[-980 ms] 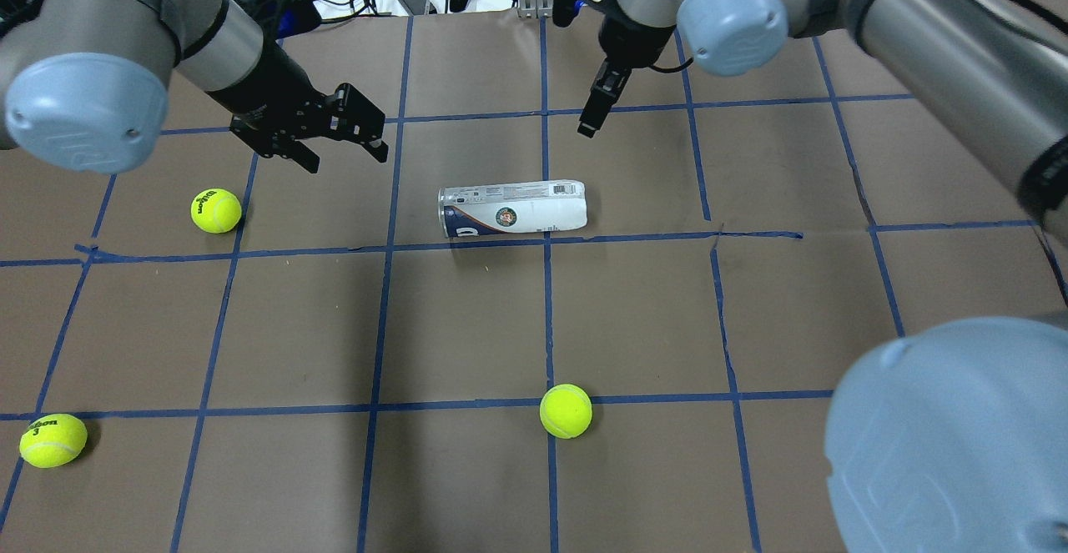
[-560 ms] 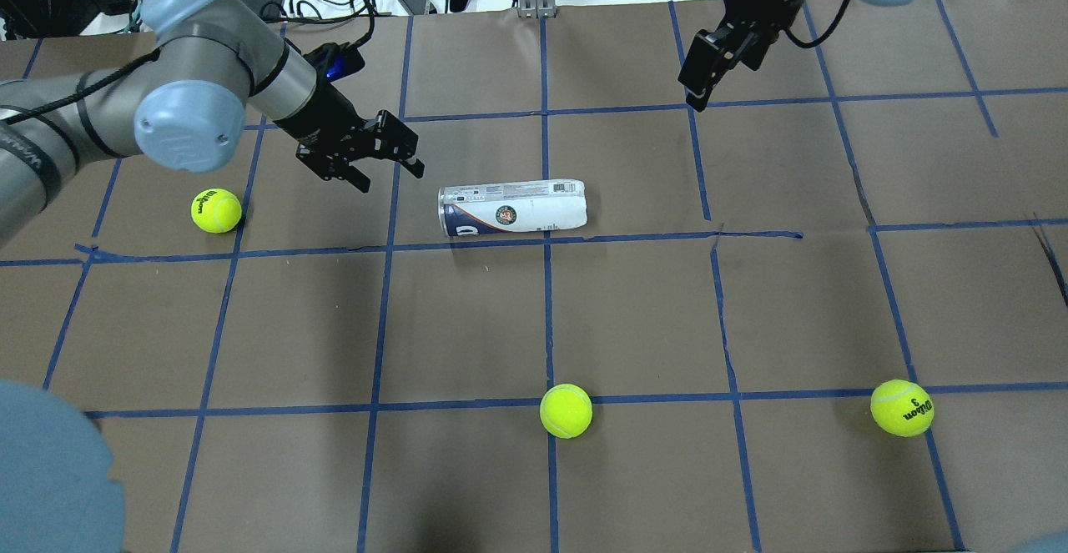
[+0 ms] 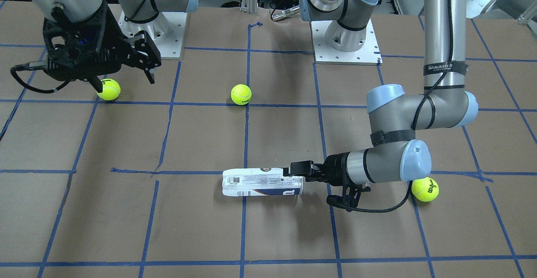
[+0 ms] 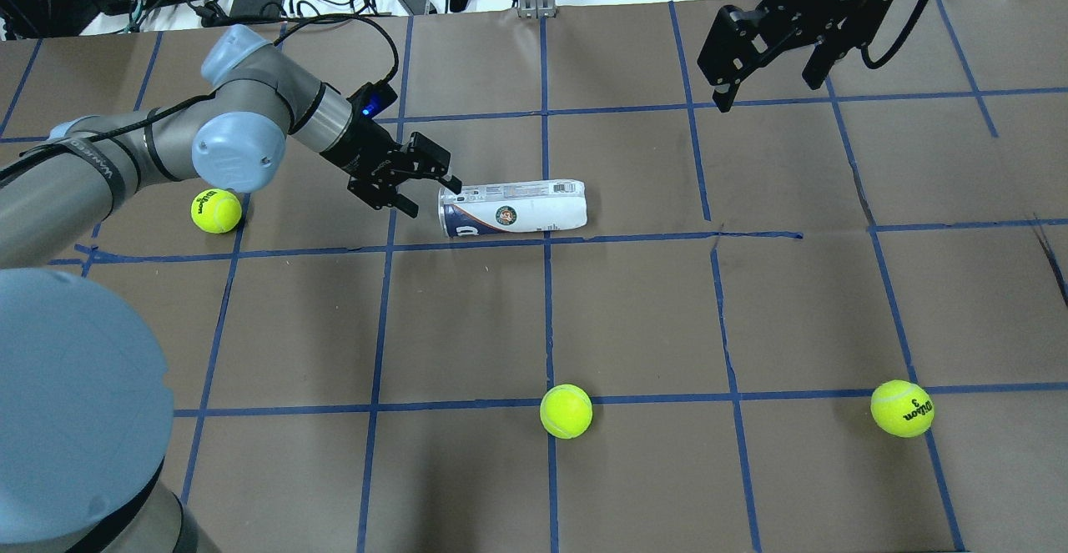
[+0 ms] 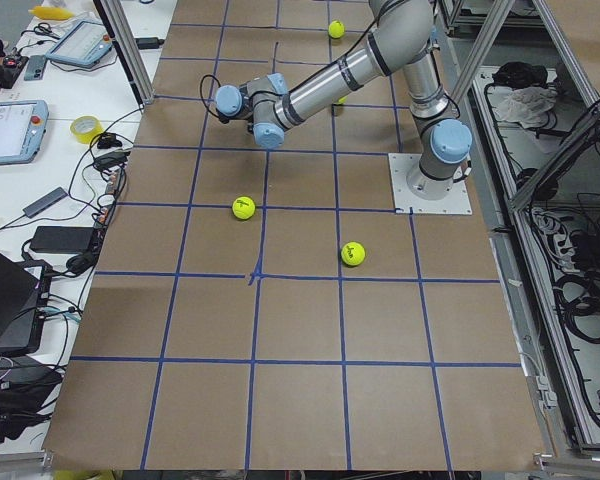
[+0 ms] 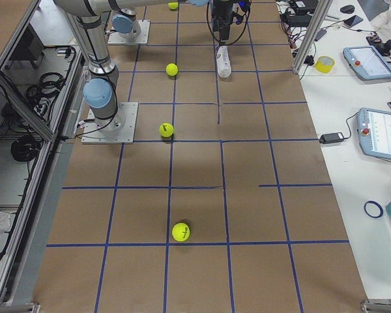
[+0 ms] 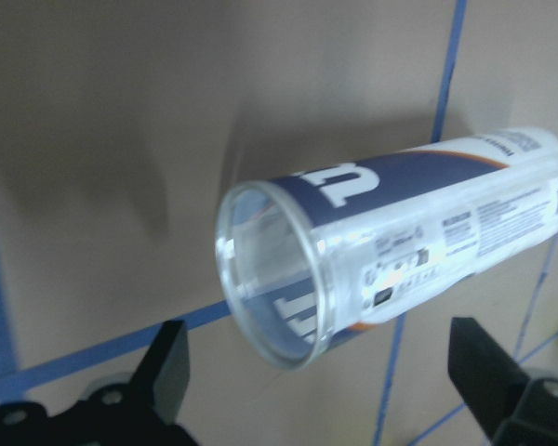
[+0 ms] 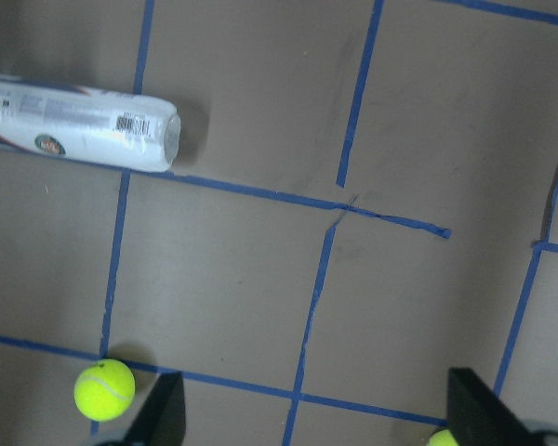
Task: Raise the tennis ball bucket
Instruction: 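Grasp the can's open end with the left gripper while the right arm withdraws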
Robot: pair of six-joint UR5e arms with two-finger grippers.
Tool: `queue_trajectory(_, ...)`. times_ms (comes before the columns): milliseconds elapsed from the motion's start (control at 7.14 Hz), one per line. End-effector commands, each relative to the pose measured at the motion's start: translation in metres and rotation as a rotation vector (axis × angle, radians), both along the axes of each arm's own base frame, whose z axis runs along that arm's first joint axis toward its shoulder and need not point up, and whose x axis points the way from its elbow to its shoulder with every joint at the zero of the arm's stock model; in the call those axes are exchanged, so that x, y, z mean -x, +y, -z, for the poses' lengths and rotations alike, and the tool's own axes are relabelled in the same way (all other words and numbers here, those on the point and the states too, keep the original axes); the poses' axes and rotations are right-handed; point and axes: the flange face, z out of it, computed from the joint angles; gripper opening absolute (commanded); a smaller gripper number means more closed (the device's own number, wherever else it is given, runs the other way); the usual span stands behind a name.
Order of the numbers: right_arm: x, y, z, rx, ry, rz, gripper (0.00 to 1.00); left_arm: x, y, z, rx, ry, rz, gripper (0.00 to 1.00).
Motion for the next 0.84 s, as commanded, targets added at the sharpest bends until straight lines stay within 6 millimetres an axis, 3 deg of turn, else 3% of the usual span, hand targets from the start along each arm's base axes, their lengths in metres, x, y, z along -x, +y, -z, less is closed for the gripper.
queue_trajectory(0,0.000,-0.006,-0.013,0.085,-0.015,0.171,1.00,0.007,-0.004,0.012,-0.002,0.061,-0.009,0.49)
queue_trajectory(140,0.003,-0.010,-0.009,0.084,-0.010,0.171,1.00,0.007,-0.005,0.008,0.000,0.059,-0.018,0.01)
queue_trajectory(560,0.006,-0.006,-0.009,0.068,-0.008,0.167,1.00,0.017,-0.004,-0.042,0.040,0.062,-0.054,0.00)
queue_trajectory(700,0.005,-0.008,-0.008,0.070,-0.010,0.174,1.00,0.024,-0.006,-0.068,0.036,0.127,-0.110,0.00)
